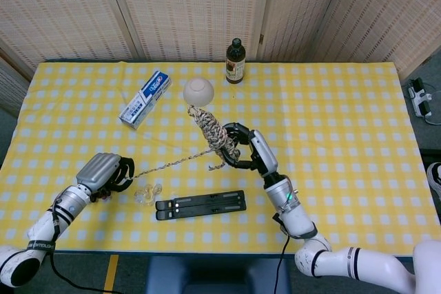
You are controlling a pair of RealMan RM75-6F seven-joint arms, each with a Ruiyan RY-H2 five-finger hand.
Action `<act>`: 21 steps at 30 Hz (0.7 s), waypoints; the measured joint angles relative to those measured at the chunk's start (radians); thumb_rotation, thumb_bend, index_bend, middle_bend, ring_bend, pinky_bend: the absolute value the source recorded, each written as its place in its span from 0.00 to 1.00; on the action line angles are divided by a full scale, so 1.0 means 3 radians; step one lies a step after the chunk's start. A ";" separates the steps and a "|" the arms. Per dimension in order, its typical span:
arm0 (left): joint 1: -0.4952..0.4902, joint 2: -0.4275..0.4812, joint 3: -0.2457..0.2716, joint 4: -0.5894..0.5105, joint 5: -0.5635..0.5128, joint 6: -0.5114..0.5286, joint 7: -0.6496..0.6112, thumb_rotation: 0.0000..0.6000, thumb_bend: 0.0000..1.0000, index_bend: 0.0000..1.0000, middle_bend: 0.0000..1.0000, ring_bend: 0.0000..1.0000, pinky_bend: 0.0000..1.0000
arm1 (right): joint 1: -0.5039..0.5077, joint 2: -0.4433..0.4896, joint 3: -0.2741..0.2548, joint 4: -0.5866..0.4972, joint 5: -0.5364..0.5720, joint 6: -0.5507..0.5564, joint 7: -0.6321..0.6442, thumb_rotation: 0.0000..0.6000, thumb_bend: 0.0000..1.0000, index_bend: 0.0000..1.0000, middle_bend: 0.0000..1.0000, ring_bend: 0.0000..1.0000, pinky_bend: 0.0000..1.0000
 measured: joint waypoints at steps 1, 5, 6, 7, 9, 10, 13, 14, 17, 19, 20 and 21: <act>-0.0018 -0.0028 -0.0014 0.0041 -0.0047 -0.0013 0.0019 1.00 0.51 0.72 0.83 0.73 0.58 | -0.0006 0.0044 -0.0022 -0.0023 -0.0029 -0.0020 0.0018 1.00 0.75 0.91 0.72 0.77 0.64; -0.0087 -0.0126 -0.0086 0.0137 -0.0124 -0.0025 0.0069 1.00 0.51 0.72 0.83 0.72 0.58 | -0.0001 0.0236 -0.0104 -0.0114 -0.0142 -0.0156 0.0108 1.00 0.75 0.92 0.73 0.77 0.64; -0.0093 -0.0133 -0.0096 0.0137 -0.0105 -0.0010 0.0072 1.00 0.51 0.72 0.83 0.72 0.58 | 0.0011 0.0297 -0.0126 -0.0144 -0.0186 -0.0211 0.0151 1.00 0.75 0.92 0.73 0.77 0.65; -0.0098 -0.0137 -0.0102 0.0133 -0.0080 0.0005 0.0076 1.00 0.51 0.72 0.83 0.72 0.58 | 0.0025 0.0344 -0.0141 -0.0165 -0.0223 -0.0253 0.0185 1.00 0.75 0.92 0.73 0.77 0.65; -0.0110 -0.0143 -0.0118 0.0116 0.0003 0.0057 0.0100 1.00 0.51 0.72 0.83 0.72 0.58 | 0.0066 0.0445 -0.0177 -0.0214 -0.0318 -0.0333 0.0244 1.00 0.75 0.92 0.73 0.77 0.65; -0.0118 -0.0145 -0.0124 0.0105 0.0045 0.0081 0.0121 1.00 0.51 0.72 0.83 0.72 0.58 | 0.0086 0.0481 -0.0194 -0.0236 -0.0358 -0.0363 0.0260 1.00 0.75 0.92 0.73 0.77 0.64; -0.0161 -0.0147 -0.0147 0.0055 0.0135 0.0128 0.0238 1.00 0.51 0.72 0.83 0.72 0.58 | 0.0157 0.0570 -0.0250 -0.0325 -0.0471 -0.0436 0.0311 1.00 0.75 0.92 0.73 0.78 0.65; -0.0179 -0.0146 -0.0154 0.0037 0.0146 0.0132 0.0280 1.00 0.51 0.72 0.83 0.72 0.58 | 0.0177 0.0589 -0.0267 -0.0350 -0.0497 -0.0453 0.0318 1.00 0.75 0.92 0.73 0.78 0.65; -0.0245 -0.0146 -0.0186 -0.0020 0.0161 0.0144 0.0438 1.00 0.51 0.72 0.83 0.72 0.58 | 0.0230 0.0646 -0.0328 -0.0430 -0.0554 -0.0515 0.0306 1.00 0.75 0.92 0.73 0.78 0.65; -0.0289 -0.0149 -0.0214 -0.0049 0.0162 0.0165 0.0570 1.00 0.51 0.72 0.83 0.72 0.58 | 0.0263 0.0695 -0.0376 -0.0490 -0.0581 -0.0572 0.0267 1.00 0.75 0.92 0.73 0.78 0.65; -0.0308 -0.0152 -0.0228 -0.0062 0.0159 0.0179 0.0631 1.00 0.51 0.72 0.83 0.72 0.58 | 0.0276 0.0719 -0.0399 -0.0516 -0.0590 -0.0599 0.0242 1.00 0.75 0.92 0.73 0.78 0.65; -0.0332 -0.0157 -0.0249 -0.0081 0.0153 0.0202 0.0715 1.00 0.51 0.72 0.83 0.72 0.58 | 0.0293 0.0751 -0.0428 -0.0550 -0.0598 -0.0634 0.0204 1.00 0.75 0.92 0.73 0.77 0.65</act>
